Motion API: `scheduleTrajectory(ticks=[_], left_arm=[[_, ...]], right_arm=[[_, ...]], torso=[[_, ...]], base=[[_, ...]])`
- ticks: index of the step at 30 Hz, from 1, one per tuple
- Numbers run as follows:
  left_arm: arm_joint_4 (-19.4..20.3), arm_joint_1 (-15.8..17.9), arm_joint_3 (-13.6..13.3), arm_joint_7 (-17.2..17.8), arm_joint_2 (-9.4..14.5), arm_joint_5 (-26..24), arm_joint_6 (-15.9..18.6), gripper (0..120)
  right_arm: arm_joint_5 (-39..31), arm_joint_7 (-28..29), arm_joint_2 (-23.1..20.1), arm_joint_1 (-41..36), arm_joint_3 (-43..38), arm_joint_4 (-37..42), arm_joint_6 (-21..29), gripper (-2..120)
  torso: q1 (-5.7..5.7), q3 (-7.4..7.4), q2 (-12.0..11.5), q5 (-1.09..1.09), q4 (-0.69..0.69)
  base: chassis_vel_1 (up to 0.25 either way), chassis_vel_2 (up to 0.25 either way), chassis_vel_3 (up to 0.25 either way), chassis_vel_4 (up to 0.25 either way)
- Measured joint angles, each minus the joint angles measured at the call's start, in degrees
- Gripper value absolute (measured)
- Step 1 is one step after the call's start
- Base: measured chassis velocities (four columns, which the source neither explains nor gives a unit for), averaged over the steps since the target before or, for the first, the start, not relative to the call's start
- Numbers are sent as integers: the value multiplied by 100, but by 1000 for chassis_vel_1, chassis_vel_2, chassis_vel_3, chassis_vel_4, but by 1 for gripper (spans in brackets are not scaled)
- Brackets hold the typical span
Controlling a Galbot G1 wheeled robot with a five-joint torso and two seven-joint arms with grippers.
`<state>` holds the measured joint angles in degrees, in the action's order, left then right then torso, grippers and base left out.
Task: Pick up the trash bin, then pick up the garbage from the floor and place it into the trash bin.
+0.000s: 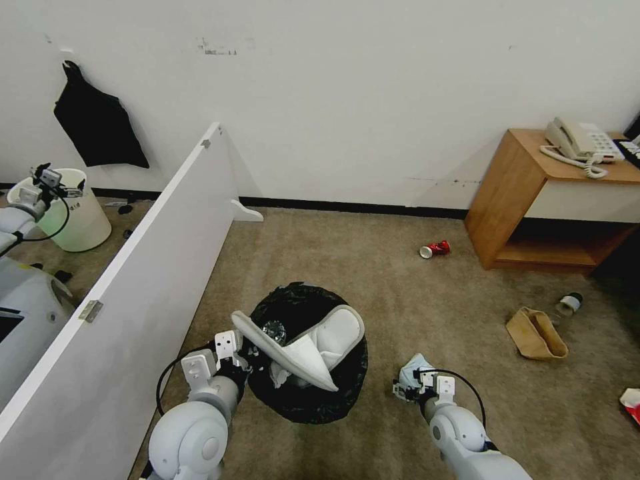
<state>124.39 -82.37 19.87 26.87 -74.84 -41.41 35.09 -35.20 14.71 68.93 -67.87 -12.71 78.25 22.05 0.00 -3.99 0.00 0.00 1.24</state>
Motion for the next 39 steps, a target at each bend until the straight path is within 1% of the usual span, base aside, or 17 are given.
scheduleTrajectory(ticks=[9, 17, 27, 38, 39], left_arm=[[-44, 13, 4, 2, -11, -5, 1, 0], [-71, 18, 2, 2, -30, -5, 1, 0], [-87, 43, -17, -1, -16, -12, -3, 0], [-63, -1, -3, -11, 10, -13, -26, 0], [-55, -8, 3, -12, 16, -12, -29, 0]], right_arm=[[65, -46, 119, 212, 1, -255, -56, 100], [80, -51, 82, 236, -62, -304, -80, 100], [135, -56, -69, 154, -250, -340, -134, 100], [206, -61, -5, 169, -249, -388, -161, 100], [212, -63, 13, 176, -235, -391, -176, 98]], torso=[[0, 0, 0, 0, 0], [0, 0, 0, 0, 0], [0, 1, 0, 0, 0], [0, 0, 0, 0, 0], [0, 0, 0, 0, 0]], base=[[0, 0, 0, 0], [0, 0, 0, 0], [0, 0, 0, 0], [0, 0, 0, 0], [0, 0, 0, 0]])
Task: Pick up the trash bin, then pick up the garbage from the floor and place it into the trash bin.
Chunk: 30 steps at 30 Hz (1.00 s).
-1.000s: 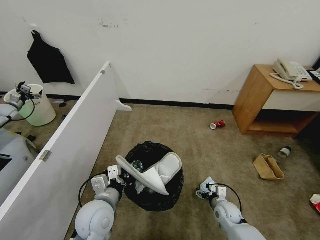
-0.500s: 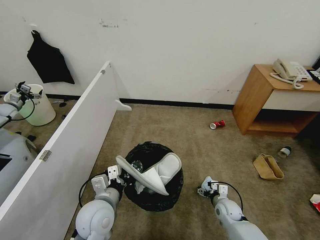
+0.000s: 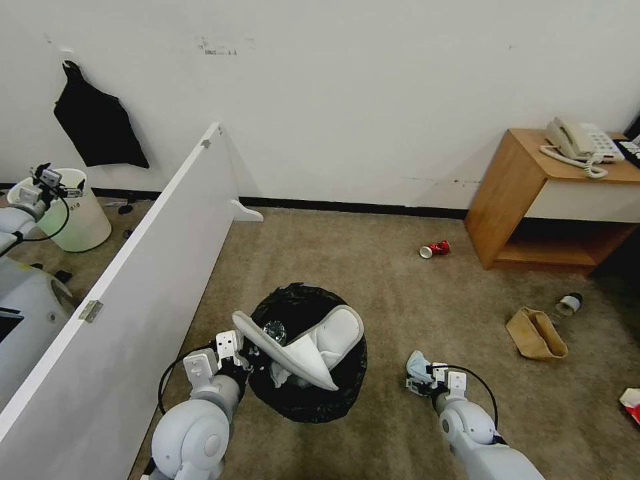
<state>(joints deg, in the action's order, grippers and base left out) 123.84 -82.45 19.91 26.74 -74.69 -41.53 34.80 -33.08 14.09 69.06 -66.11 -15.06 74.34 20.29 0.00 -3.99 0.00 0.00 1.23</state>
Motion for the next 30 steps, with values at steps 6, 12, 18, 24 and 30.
scheduleTrajectory(ticks=[6, 12, 18, 24, 30], left_arm=[[20, -9, 11, -6, 16, 0, -13, 0], [19, -20, 5, -24, -13, 20, -19, 0], [-10, -1, 1, -31, -8, 23, -23, 0], [-48, 4, -19, -39, -34, 45, -25, 0], [-84, 3, -38, -50, -61, 84, -25, 0]], right_arm=[[16, -4, 38, 16, 57, 25, -47, 78], [21, -22, 11, 31, 105, 74, -106, 55], [15, -39, 12, 77, 136, 77, -161, 33], [15, -86, -19, 75, 144, 62, -232, 11], [14, -108, -47, 92, 161, 60, -280, 8]], torso=[[0, -1, 0, 0, 0], [0, -1, 0, 0, 0], [0, -1, 0, 0, 0], [0, 0, 0, 0, 0], [0, -1, 0, 0, 0]], base=[[0, 0, 0, 0], [0, 0, 0, 0], [0, 0, 0, 0], [0, 0, 0, 0], [0, 0, 0, 0]])
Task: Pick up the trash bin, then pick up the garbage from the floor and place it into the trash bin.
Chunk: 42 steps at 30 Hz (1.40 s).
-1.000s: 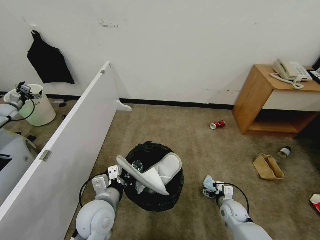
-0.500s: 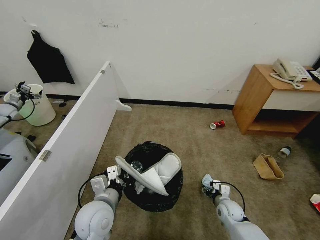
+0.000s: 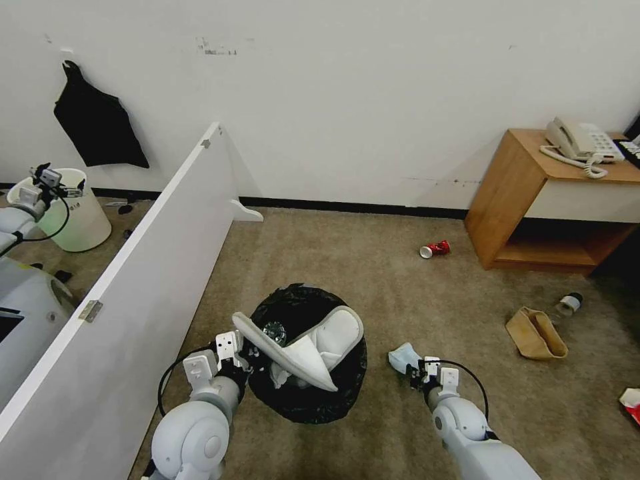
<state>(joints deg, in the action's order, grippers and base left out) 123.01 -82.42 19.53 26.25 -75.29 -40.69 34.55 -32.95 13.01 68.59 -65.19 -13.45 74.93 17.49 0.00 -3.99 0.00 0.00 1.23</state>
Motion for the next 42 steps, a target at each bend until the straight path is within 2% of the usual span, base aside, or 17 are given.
scheduleTrajectory(ticks=[9, 20, 32, 42], left_arm=[[-77, 7, -3, -8, -47, 48, -5, 0], [-107, 52, -2, -9, -41, 52, -9, 0], [-163, 144, -54, 9, 27, -19, -2, 0], [-163, 242, -136, 70, 371, -228, 28, 0]], right_arm=[[-3, -53, 0, 82, 42, -5, -87, 0], [-24, -69, 15, 133, 89, 76, -130, 0], [-142, 78, -209, -15, -20, 493, -158, 0], [-306, 217, -692, -385, -306, 1195, -102, 0]], torso=[[0, 0, 0, 0, 0], [0, 0, 0, 0, 0], [0, 0, 0, 0, 0], [0, 0, 0, 0, 0]], base=[[0, 0, 0, 0], [0, 0, 0, 0], [0, 0, 0, 0], [0, 0, 0, 0]])
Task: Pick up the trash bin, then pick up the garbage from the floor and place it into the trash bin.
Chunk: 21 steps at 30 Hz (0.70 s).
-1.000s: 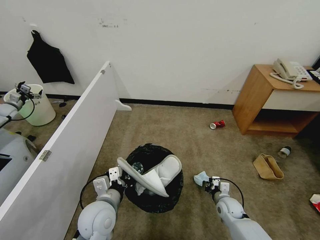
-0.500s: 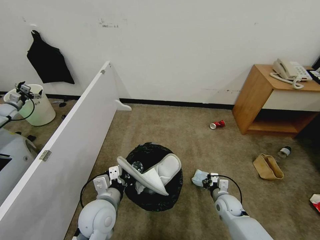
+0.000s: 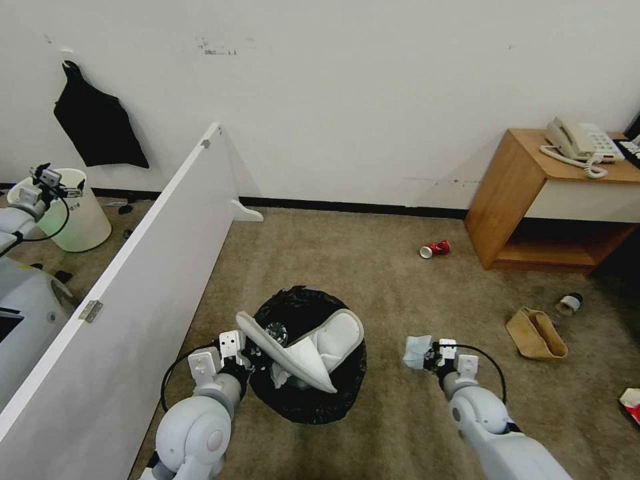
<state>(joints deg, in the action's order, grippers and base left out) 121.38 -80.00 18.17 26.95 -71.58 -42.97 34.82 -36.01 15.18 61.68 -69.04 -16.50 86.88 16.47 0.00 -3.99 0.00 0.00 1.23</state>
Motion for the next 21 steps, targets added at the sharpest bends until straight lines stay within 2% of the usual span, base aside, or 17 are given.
scheduleTrajectory(ticks=[13, 15, 21], left_arm=[[-22, 184, -155, 71, 325, -237, 28, 0], [-24, 240, -196, 81, 399, -293, 42, 0], [-78, 288, -265, 85, 484, -362, 54, 0]], right_arm=[[-303, 198, -520, -630, -617, 1203, 116, 0], [-417, 227, -663, -762, -812, 1542, 137, 0], [-637, 229, -984, -1026, -1162, 2129, 159, 0]], torso=[[0, 0, 0, -3, 0], [0, 0, 0, 2, 0], [0, 0, 0, 0, 0]], base=[[0, 0, 0, 0], [0, 0, 0, 0], [0, 0, 0, 0]])
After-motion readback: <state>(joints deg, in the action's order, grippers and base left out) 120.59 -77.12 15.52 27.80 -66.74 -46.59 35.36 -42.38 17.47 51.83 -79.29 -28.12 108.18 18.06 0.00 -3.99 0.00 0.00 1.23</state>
